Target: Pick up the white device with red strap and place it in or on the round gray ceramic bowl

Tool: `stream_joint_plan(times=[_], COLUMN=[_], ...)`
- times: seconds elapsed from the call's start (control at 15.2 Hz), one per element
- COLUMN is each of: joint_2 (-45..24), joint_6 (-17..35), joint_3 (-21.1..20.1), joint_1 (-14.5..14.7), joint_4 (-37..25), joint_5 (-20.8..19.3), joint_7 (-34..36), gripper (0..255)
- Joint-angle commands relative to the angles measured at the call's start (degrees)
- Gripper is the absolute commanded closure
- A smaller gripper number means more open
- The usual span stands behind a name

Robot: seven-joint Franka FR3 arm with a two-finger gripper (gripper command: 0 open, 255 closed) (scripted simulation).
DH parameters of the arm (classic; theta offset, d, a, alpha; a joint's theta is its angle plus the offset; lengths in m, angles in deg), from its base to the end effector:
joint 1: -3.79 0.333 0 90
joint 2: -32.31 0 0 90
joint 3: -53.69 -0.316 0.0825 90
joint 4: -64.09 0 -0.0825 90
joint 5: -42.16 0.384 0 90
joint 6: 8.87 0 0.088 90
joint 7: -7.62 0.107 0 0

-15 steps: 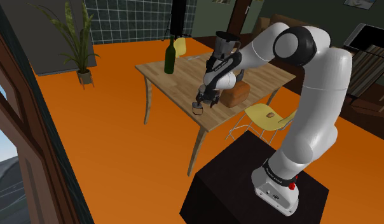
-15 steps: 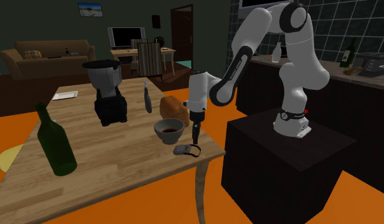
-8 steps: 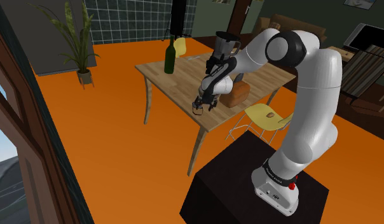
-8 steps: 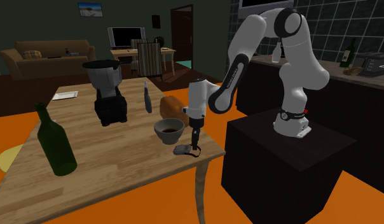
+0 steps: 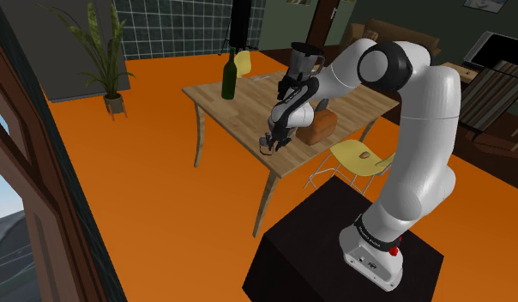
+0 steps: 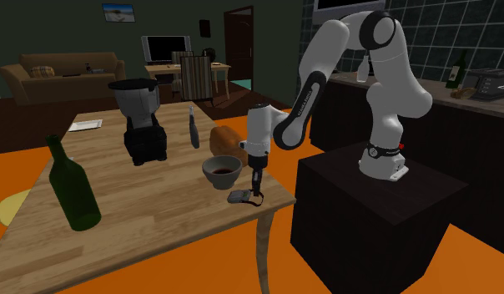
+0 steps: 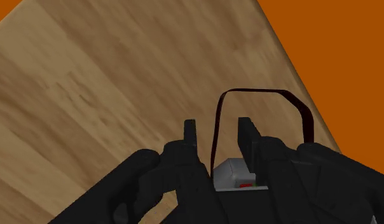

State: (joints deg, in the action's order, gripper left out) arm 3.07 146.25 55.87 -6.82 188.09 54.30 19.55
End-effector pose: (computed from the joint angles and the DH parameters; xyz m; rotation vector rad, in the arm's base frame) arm 0.5480 -0.1324 0.1586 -2.9228 0.9316 -0.0538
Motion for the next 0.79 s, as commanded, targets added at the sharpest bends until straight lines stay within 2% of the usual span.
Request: stream_joint_plan(times=[0.0,0.46,0.73], joint_2=[0.0,-0.01,2.85], joint_6=[0.0,0.01,-2.25], joint_3=[0.0,0.0,0.55], joint_1=[0.0,0.0,0.4], joint_4=[0.0,0.0,0.6], joint_5=[0.0,0.0,-0.61], joint_7=[0.0,0.0,0.62], gripper=[255,255,255])
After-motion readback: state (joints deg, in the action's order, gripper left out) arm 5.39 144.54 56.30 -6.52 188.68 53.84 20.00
